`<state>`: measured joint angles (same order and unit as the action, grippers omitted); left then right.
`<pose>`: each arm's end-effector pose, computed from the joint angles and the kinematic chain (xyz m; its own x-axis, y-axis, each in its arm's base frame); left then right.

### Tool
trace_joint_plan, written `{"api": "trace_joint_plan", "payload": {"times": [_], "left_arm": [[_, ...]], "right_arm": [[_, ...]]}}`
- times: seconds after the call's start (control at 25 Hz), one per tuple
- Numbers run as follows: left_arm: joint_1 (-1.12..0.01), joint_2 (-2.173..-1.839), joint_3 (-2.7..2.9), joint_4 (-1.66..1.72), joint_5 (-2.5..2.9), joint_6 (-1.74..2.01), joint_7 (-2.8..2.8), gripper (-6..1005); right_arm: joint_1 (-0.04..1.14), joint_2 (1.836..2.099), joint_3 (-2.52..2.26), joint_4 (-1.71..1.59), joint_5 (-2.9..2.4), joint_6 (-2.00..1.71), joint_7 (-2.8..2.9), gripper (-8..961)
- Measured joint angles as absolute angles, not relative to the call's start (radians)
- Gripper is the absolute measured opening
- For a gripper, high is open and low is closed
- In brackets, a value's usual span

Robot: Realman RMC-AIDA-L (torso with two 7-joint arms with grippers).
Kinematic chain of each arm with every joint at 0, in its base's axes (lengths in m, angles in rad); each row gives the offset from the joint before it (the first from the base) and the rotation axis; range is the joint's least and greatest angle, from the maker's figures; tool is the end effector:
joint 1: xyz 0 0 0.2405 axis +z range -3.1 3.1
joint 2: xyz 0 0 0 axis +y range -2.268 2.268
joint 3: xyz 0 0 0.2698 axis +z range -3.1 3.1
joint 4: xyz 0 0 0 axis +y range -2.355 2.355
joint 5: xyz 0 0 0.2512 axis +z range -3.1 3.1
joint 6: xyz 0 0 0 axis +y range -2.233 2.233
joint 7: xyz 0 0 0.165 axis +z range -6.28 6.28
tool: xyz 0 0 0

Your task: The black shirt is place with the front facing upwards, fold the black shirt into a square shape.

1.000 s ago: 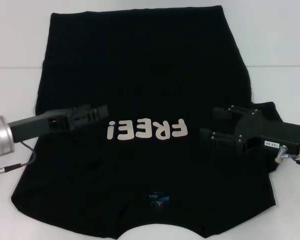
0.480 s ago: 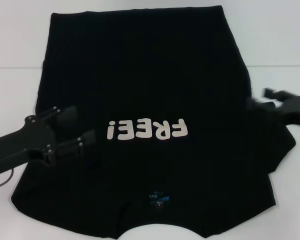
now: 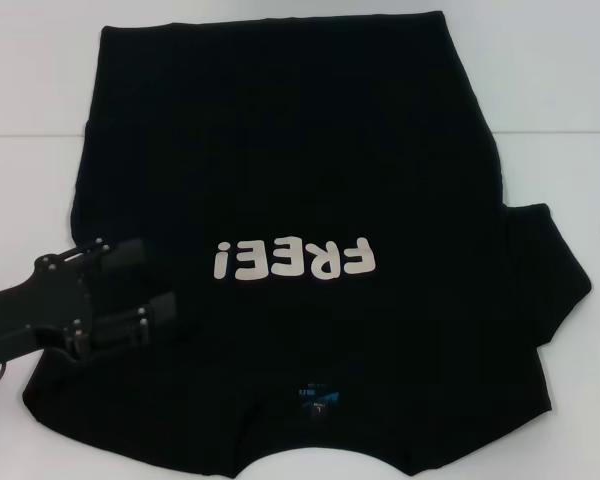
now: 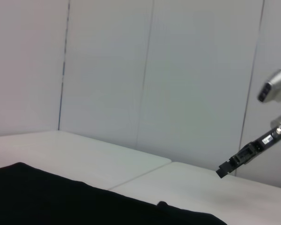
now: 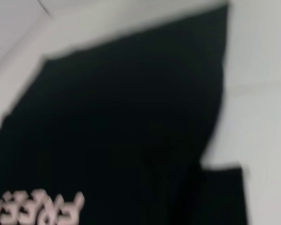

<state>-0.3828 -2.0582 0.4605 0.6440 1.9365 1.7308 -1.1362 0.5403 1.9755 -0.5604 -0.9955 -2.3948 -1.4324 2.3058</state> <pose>-0.3367 0.3249 0.0238 0.7394 0.1692 0.6517 0.4491 -0.8450 -0.2903 0.3433 0.4176 0.1099 0.3786 -0.7868 -0.4875 -0.9174 -0.2493 -0.3102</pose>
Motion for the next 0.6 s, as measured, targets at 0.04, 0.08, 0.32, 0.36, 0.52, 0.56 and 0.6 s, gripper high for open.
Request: {"api": "trace_joint_plan", "payload": {"times": [0.04, 0.08, 0.32, 0.36, 0.52, 0.56, 0.6], "left_arm": [[-0.383, -2.057, 0.461, 0.644, 1.939, 1.731, -1.136, 844], [-0.382, -2.055, 0.460, 0.644, 1.942, 1.730, -1.137, 844], [-0.380, -2.054, 0.460, 0.644, 1.957, 1.723, -1.136, 844], [-0.381, -2.053, 0.460, 0.644, 1.959, 1.722, -1.136, 844], [-0.382, -2.053, 0.460, 0.644, 1.964, 1.719, -1.133, 843], [-0.383, -2.053, 0.460, 0.644, 1.965, 1.718, -1.133, 843], [-0.383, -2.053, 0.460, 0.644, 1.966, 1.717, -1.133, 843]], "right_arm": [[0.562, 1.973, -0.561, -1.011, -2.462, -1.470, 2.367, 766], [0.581, 1.972, -0.560, -1.017, -2.518, -1.493, 2.411, 766], [0.695, 1.983, -0.578, -0.946, -2.769, -1.545, 2.519, 766], [0.707, 1.983, -0.581, -0.918, -2.782, -1.539, 2.521, 766], [0.726, 1.972, -0.583, -0.830, -2.787, -1.486, 2.523, 766], [0.728, 1.971, -0.582, -0.819, -2.786, -1.474, 2.524, 766], [0.730, 1.971, -0.580, -0.811, -2.785, -1.463, 2.524, 766]]}}
